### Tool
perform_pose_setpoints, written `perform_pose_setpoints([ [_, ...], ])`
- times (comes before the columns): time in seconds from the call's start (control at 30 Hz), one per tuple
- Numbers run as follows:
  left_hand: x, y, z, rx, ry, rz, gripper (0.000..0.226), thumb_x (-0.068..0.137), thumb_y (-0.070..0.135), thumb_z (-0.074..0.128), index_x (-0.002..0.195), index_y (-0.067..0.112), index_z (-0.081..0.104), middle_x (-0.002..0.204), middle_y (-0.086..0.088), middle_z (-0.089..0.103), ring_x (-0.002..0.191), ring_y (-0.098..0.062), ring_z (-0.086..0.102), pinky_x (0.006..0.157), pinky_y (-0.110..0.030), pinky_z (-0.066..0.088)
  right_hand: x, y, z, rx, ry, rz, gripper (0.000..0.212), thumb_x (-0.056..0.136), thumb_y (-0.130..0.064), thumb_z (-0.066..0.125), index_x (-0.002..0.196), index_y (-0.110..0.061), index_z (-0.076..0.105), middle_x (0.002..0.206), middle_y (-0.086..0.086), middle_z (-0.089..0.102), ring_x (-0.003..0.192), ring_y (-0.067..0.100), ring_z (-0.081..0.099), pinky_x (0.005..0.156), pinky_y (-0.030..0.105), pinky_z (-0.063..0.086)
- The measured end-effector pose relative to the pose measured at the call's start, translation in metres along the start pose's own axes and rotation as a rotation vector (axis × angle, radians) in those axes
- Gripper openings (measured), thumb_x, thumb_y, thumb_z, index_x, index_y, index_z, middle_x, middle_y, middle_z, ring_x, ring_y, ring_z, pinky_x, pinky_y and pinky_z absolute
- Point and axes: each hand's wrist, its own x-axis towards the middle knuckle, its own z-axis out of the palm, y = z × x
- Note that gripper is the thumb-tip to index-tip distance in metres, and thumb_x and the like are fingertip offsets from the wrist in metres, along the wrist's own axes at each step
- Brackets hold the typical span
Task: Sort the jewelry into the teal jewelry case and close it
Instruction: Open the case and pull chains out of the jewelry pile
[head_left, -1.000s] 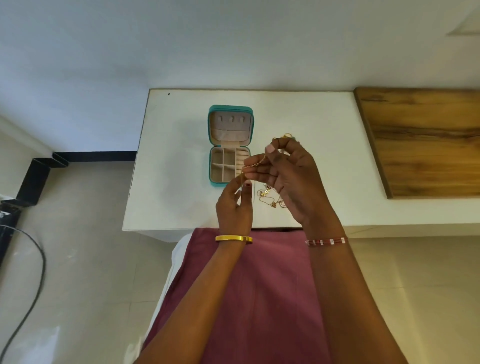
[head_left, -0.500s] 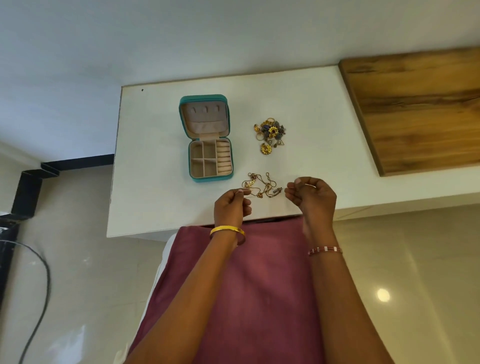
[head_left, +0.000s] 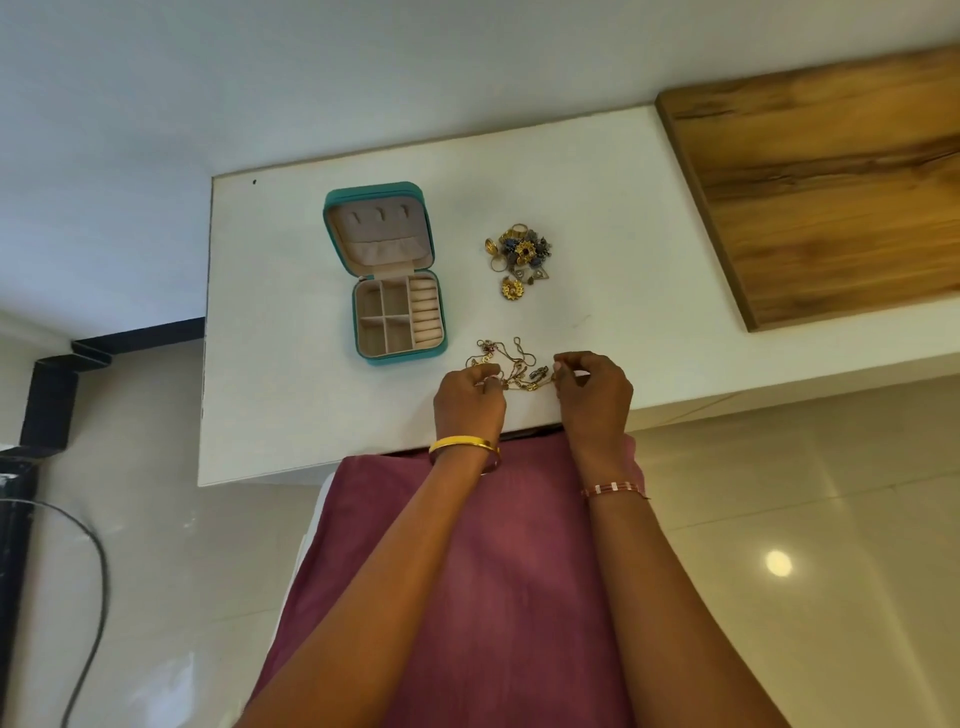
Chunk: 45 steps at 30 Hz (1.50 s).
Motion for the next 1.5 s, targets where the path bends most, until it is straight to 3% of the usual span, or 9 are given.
perform_pose_setpoints([
  [0.1, -0.007, -0.003, -0.011, 0.023, 0.060, 0.039, 0.030, 0.088, 0.008, 0.044, 0.111, 0.012, 0.064, 0.123, -0.008, 0.060, 0.114, -0.021, 0.053, 0.094, -0.021, 0.035, -0.002, -0.003, 0.000, -0.057, 0.067, -0.087, 0.016, 0.087, -0.003, 0.057, 0.101, -0.002, 0.066, 0.102, 0.014, 0.063, 0.086, 0.023, 0.060, 0.071, 0.011, 0.035],
  [0.27, -0.006, -0.017, -0.035, 0.018, 0.118, 0.076, 0.027, 0.090, 0.008, 0.046, 0.109, 0.012, 0.064, 0.118, -0.008, 0.063, 0.103, -0.017, 0.057, 0.092, -0.020, 0.038, -0.007, -0.008, 0.002, -0.109, 0.071, -0.201, 0.017, 0.088, -0.003, 0.056, 0.101, -0.001, 0.065, 0.100, 0.015, 0.060, 0.078, 0.016, 0.055, 0.068, 0.006, 0.033],
  [0.47, -0.001, -0.035, -0.056, -0.070, 0.167, 0.071, 0.025, 0.089, 0.006, 0.048, 0.106, 0.009, 0.065, 0.111, -0.011, 0.067, 0.099, -0.019, 0.060, 0.097, -0.035, 0.046, -0.011, -0.013, 0.009, -0.207, 0.011, -0.323, 0.018, 0.087, -0.002, 0.055, 0.101, 0.000, 0.066, 0.095, 0.016, 0.062, 0.086, 0.025, 0.059, 0.074, 0.019, 0.037],
  [0.67, -0.003, -0.047, -0.054, -0.165, 0.200, 0.089, 0.023, 0.087, 0.002, 0.048, 0.099, 0.010, 0.066, 0.102, -0.009, 0.068, 0.089, -0.016, 0.061, 0.091, -0.033, 0.049, -0.018, -0.015, 0.023, -0.334, -0.129, -0.435, 0.016, 0.086, -0.004, 0.055, 0.099, 0.000, 0.066, 0.090, 0.016, 0.061, 0.086, 0.029, 0.057, 0.069, 0.028, 0.041],
  [0.83, 0.005, -0.052, -0.057, -0.090, 0.312, 0.241, 0.022, 0.088, 0.002, 0.049, 0.102, 0.009, 0.065, 0.104, -0.008, 0.067, 0.094, -0.014, 0.059, 0.077, -0.002, 0.041, -0.025, -0.020, 0.037, -0.398, -0.180, -0.525, 0.014, 0.085, -0.004, 0.056, 0.095, -0.001, 0.066, 0.091, 0.017, 0.062, 0.087, 0.031, 0.058, 0.071, 0.033, 0.045],
  [1.0, 0.025, -0.052, -0.064, 0.120, 0.379, 0.431, 0.030, 0.083, 0.006, 0.046, 0.109, 0.005, 0.062, 0.113, -0.015, 0.063, 0.109, -0.028, 0.054, 0.096, -0.017, 0.033, -0.025, -0.044, 0.065, -0.307, -0.231, -0.547, 0.025, 0.089, -0.005, 0.051, 0.112, 0.000, 0.060, 0.110, 0.017, 0.063, 0.102, 0.030, 0.057, 0.087, 0.030, 0.044],
  [1.13, 0.046, -0.051, -0.065, 0.330, 0.221, 0.456, 0.042, 0.087, 0.001, 0.048, 0.129, 0.002, 0.045, 0.138, -0.019, 0.043, 0.133, -0.032, 0.035, 0.110, -0.030, 0.023, -0.018, -0.063, 0.090, -0.238, -0.240, -0.459, 0.034, 0.091, -0.007, 0.049, 0.125, -0.001, 0.051, 0.120, 0.017, 0.058, 0.111, 0.028, 0.053, 0.093, 0.033, 0.043],
  [1.27, 0.052, -0.059, -0.071, 0.421, 0.125, 0.451, 0.042, 0.091, 0.004, 0.042, 0.133, 0.002, 0.040, 0.144, -0.016, 0.036, 0.138, -0.027, 0.026, 0.111, -0.025, 0.016, -0.006, -0.067, 0.104, -0.304, -0.245, -0.356, 0.035, 0.091, -0.007, 0.048, 0.126, -0.004, 0.050, 0.111, 0.017, 0.061, 0.104, 0.028, 0.056, 0.089, 0.036, 0.047],
  [1.5, 0.045, -0.079, -0.094, 0.331, 0.170, 0.410, 0.040, 0.089, 0.000, 0.044, 0.129, 0.002, 0.045, 0.141, -0.016, 0.040, 0.137, -0.026, 0.029, 0.106, -0.021, 0.017, -0.031, -0.070, 0.120, -0.356, -0.296, -0.379, 0.039, 0.091, -0.007, 0.049, 0.130, -0.001, 0.045, 0.112, 0.020, 0.059, 0.106, 0.031, 0.054, 0.087, 0.033, 0.043],
])
